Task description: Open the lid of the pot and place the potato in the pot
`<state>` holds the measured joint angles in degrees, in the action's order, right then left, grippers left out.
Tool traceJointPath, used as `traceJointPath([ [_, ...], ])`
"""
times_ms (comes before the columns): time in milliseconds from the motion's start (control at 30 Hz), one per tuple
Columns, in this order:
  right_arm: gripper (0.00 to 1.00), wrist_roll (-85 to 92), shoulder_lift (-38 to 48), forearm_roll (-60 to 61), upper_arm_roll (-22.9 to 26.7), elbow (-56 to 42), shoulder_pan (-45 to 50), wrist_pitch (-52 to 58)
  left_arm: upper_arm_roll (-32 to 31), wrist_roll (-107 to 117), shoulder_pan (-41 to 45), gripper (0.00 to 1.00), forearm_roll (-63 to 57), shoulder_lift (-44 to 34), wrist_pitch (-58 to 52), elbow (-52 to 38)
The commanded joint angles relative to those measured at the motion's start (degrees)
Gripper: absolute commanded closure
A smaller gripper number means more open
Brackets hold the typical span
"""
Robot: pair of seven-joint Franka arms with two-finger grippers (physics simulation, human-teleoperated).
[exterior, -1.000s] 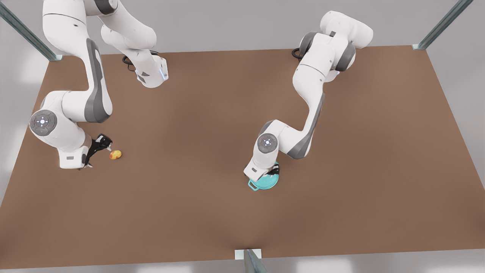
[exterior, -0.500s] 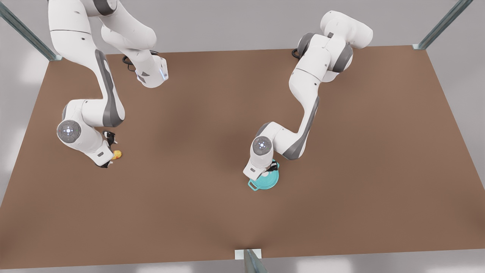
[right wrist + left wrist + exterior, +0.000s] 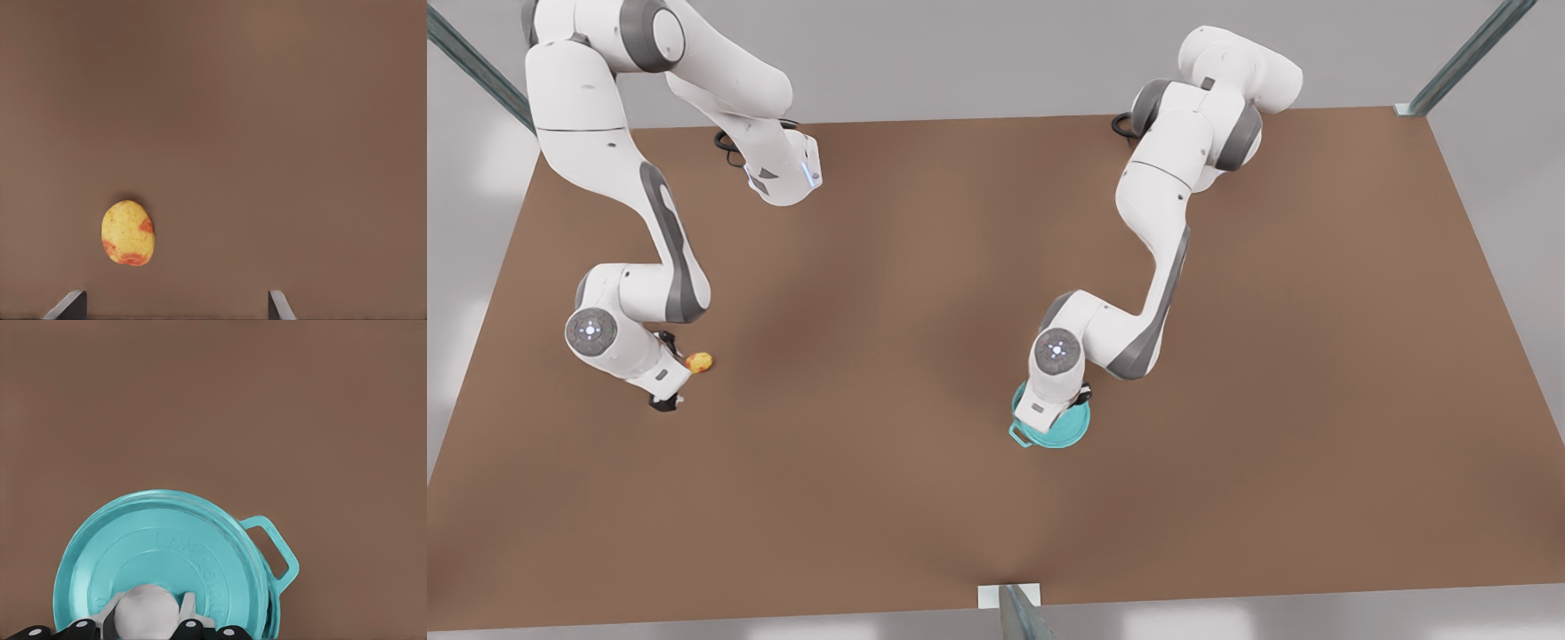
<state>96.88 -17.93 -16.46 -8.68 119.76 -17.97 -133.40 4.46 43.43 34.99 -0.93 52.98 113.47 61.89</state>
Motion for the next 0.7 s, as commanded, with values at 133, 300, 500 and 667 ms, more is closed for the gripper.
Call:
traceJointPath([
  [133,0.0,3.8,3.5,-1.7,-0.2,7.5,0.4,-9.9,0.3,-29.1,-18.8,0.55,4.8,-0.6,-5.9,-1.1],
  [300,0.0,3.0,2.0,-1.8,-0.6,7.8,1.0,-9.9,0.1,-29.9,-19.8,0.43,4.7,6.5,6.2,-1.0],
  [500,0.0,2.4,1.1,-2.3,-0.6,9.1,1.0,-11.0,0.1,-41.9,-25.5,0.0,4.8,-3.8,-13.3,-1.9],
  [667,0.0,2.1,-1.9,-3.7,-0.6,9.4,0.5,-13.0,-0.6,-43.3,-30.4,0.0,4.4,-40.6,-19.7,23.4],
])
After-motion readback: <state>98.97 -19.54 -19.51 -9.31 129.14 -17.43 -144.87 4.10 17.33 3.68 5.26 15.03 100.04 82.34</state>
